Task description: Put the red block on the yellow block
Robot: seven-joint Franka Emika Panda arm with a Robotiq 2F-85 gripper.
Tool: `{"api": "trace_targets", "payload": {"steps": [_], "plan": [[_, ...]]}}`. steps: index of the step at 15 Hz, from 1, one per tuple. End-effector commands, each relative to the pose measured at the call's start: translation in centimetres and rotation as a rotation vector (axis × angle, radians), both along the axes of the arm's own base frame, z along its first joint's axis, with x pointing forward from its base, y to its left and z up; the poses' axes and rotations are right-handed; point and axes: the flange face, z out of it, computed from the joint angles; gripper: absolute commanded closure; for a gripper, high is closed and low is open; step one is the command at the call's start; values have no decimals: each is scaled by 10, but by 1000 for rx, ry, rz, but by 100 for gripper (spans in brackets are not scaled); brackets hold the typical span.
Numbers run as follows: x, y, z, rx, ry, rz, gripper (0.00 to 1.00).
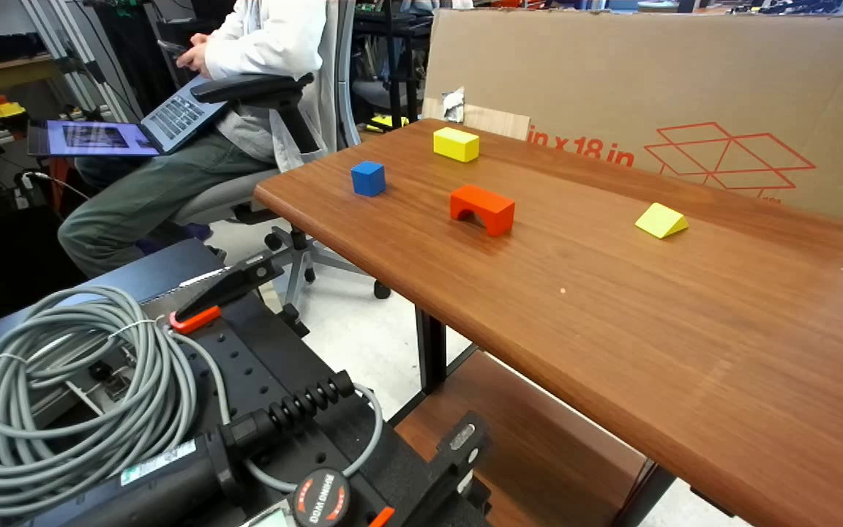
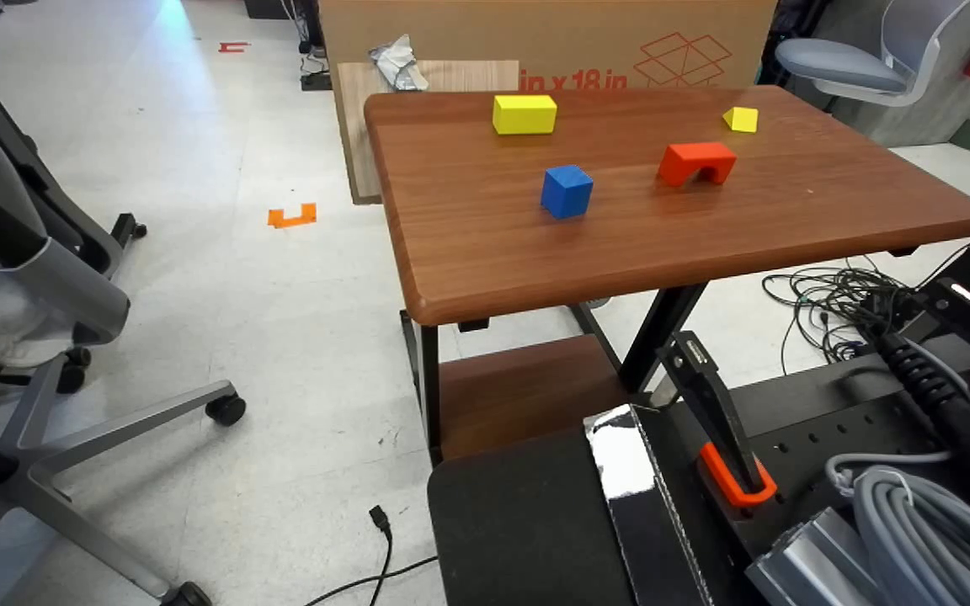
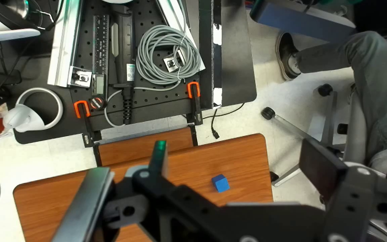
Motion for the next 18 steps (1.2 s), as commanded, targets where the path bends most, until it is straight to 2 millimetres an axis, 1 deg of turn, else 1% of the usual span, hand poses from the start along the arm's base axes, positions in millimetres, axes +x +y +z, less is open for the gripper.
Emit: {"api": "trace_targets", "payload": {"steps": [1,3,5,7,10,11,14,18], "plan": [[0,0,1,0,1,0,0],[0,0,1,0,1,0,0],[2,6,-1,-7,-3,-17,0],[9,14,-14,-28,-8,-19,0],[26,23,-50,-72,-58,-2,0],[33,24,-67,-88,-72,4,0],[52,21,-117,-128,-94,17,0],[83,9,-182,-185,-111,47,0]]}}
